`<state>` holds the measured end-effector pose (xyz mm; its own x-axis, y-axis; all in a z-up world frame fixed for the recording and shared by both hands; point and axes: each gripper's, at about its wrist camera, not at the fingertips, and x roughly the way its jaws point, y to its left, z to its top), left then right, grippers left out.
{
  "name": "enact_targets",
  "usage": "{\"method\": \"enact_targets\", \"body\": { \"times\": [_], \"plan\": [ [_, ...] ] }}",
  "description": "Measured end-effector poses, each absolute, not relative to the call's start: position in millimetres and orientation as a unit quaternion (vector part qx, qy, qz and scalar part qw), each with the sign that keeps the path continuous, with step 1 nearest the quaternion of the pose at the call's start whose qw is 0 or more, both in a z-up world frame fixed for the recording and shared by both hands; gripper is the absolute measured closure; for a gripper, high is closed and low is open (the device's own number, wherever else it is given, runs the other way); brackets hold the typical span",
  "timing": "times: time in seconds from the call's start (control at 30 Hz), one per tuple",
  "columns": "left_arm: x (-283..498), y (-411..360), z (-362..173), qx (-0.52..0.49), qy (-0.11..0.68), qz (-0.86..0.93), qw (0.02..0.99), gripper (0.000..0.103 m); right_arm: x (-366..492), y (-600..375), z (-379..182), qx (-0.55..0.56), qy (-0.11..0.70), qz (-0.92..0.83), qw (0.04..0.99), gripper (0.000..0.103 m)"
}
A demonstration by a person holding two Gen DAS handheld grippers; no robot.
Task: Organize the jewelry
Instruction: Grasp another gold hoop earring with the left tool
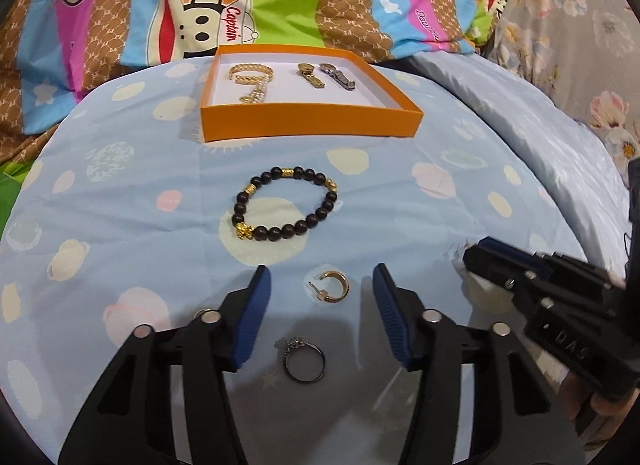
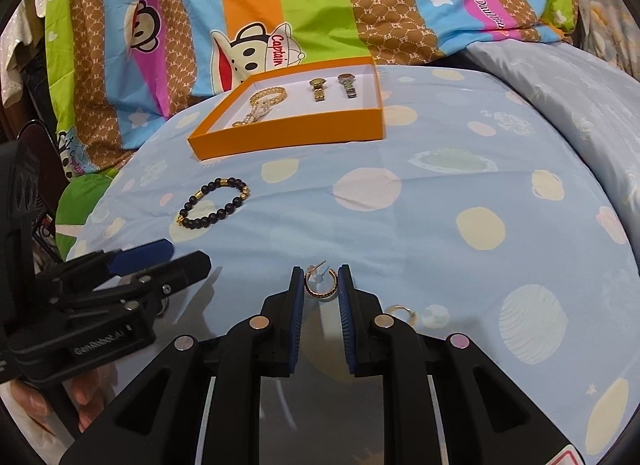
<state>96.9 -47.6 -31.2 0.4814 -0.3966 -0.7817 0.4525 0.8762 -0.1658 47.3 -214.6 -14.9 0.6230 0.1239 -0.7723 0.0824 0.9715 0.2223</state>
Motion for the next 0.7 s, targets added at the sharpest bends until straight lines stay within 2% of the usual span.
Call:
{"method": "enact_targets", "body": {
  "times": [0.17,0.2,0.7],
  "plan": [
    [93.8,-51.6,-32.5,0.043,0.44,-0.255,0.86,0.076,45.5,-217.7,-11.7,0.125,0.429,0.013,0.894,0.087],
    [93.3,-51.5,-32.6,0.042,0.44,-0.257,0.859,0.083,45.5,-216.7,-11.6,0.125,0.429,0.015,0.895,0.087],
    [83.4,-50.6,-28.7,0.032,0.441,-0.263,0.857,0.083,43.3,-212.7,-6.0,0.124,0.423,0.029,0.897,0.087]
  ]
}}
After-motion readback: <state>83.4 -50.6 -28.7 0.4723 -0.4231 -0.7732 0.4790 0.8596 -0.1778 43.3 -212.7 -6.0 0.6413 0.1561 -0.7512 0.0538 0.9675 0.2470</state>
